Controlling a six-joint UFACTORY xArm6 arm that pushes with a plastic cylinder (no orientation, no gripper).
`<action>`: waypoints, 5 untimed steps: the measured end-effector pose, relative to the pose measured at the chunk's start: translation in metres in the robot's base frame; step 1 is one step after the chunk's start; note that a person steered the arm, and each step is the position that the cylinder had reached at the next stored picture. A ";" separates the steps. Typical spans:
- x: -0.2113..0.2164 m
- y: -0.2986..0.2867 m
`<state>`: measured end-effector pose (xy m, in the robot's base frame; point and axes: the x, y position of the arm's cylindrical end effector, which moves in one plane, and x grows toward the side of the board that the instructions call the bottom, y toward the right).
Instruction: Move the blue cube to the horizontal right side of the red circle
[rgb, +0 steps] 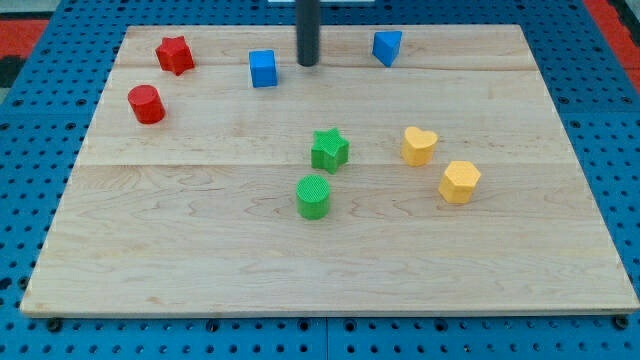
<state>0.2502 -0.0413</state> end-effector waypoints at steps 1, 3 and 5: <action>0.019 -0.030; 0.018 -0.027; -0.005 -0.035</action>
